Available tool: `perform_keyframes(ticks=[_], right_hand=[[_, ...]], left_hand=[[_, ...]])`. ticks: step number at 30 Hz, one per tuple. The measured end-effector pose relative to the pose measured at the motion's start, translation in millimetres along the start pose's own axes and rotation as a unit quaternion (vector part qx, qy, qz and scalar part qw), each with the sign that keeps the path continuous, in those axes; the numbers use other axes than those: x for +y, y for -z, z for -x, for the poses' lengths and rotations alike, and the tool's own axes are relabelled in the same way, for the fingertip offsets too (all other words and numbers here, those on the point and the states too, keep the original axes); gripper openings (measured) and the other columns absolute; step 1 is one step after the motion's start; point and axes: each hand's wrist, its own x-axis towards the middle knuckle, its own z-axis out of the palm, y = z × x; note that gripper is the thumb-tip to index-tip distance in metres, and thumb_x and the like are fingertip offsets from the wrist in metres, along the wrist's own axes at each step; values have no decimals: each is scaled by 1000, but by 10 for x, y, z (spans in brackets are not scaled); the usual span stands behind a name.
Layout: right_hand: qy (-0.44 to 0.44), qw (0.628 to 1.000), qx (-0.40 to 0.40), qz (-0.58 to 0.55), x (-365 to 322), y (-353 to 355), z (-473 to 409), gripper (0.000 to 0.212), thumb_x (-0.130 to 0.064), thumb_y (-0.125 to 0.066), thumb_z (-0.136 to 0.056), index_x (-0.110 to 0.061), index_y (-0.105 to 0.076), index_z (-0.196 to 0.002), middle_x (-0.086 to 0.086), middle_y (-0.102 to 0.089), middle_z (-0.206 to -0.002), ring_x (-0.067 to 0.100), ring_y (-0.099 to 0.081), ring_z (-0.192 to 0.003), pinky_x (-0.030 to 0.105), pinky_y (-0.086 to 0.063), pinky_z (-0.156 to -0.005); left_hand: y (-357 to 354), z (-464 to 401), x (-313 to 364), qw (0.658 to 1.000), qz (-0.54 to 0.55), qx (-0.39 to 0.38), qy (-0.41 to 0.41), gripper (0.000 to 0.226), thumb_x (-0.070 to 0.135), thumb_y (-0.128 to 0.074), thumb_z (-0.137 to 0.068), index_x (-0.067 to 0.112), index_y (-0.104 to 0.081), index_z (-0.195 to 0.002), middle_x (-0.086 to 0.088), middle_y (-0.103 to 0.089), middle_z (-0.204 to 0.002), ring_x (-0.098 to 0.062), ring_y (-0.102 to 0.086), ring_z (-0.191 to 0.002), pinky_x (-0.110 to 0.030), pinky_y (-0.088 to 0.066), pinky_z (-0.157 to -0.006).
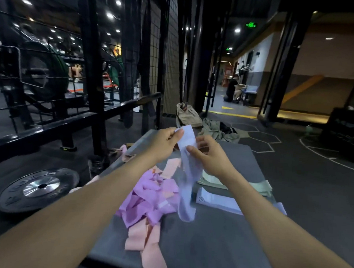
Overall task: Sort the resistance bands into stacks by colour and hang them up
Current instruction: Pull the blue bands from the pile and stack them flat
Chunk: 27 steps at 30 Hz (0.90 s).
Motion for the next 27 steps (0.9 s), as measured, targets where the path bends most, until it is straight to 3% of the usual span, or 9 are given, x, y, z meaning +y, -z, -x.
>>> perform_keyframes(ticks=[4,7,11,15,17,22,23,25,27], right_hand=[[-3,1000,4,20,71,168,136,18,-17,-65,-87,-6,-55,-78,-5,-50,-60,-1,-43,-45,12,-33,-47],[-16,999,31,-10,122,235,180,16,-16,-67,-86,-7,-54,-85,-1,-54,-70,5,-48,-58,11,-39,-53],[-45,998,12,-52,246,248,262,24,-16,-67,-86,-9,-46,-96,4,-53,-79,15,-51,-75,32,-47,-74],[-42,998,3,-45,300,246,299,12,-10,-62,-89,-9,-53,-82,3,-52,-67,18,-48,-69,36,-46,-69],[-47,998,11,-46,296,266,296,17,-8,-60,-90,-12,-55,-75,3,-56,-67,17,-49,-65,34,-45,-66],[-84,992,-25,-86,397,281,332,13,-9,-61,-90,-12,-60,-77,7,-62,-71,17,-53,-67,37,-48,-72],[-91,991,-46,-92,441,267,354,3,-10,-65,-86,-9,-64,-85,10,-67,-79,17,-58,-72,36,-49,-74],[-107,988,-99,-55,589,224,414,17,-12,-74,-78,-6,-67,-91,6,-72,-84,11,-62,-73,28,-50,-74],[-112,982,-150,12,726,201,501,16,-8,-77,-74,-14,-62,-72,-12,-65,-62,-2,-54,-56,12,-45,-60]], left_hand=[[-273,52,4,1000,26,-9,-1,39,25,-42,-99,18,-33,-62,3,-29,-58,-8,-29,-55,-29,-27,-59],[-416,81,-14,995,95,-25,32,34,32,-44,-98,18,-41,-68,-4,-35,-65,-16,-35,-67,-33,-34,-68],[-549,120,49,977,198,-18,82,28,34,-43,-98,10,-53,-88,-12,-48,-83,-22,-46,-81,-39,-40,-75],[-651,176,77,969,224,-10,107,22,30,-47,-97,16,-56,-85,-14,-55,-89,-23,-51,-83,-39,-43,-75],[-681,205,49,967,230,-16,104,16,26,-47,-97,19,-59,-89,-12,-60,-91,-22,-55,-84,-39,-45,-77],[-747,182,-20,967,227,12,114,18,18,-49,-97,17,-60,-82,-11,-56,-84,-21,-52,-82,-39,-46,-75],[-764,178,-12,963,238,23,123,19,18,-49,-97,17,-60,-81,-11,-54,-84,-22,-51,-81,-38,-45,-73],[-782,151,-28,952,259,57,154,19,19,-49,-97,19,-59,-81,-11,-54,-87,-21,-50,-77,-33,-42,-69],[-768,107,-108,939,268,106,186,20,20,-49,-97,21,-59,-79,-10,-55,-91,-21,-50,-78,-32,-44,-69]])
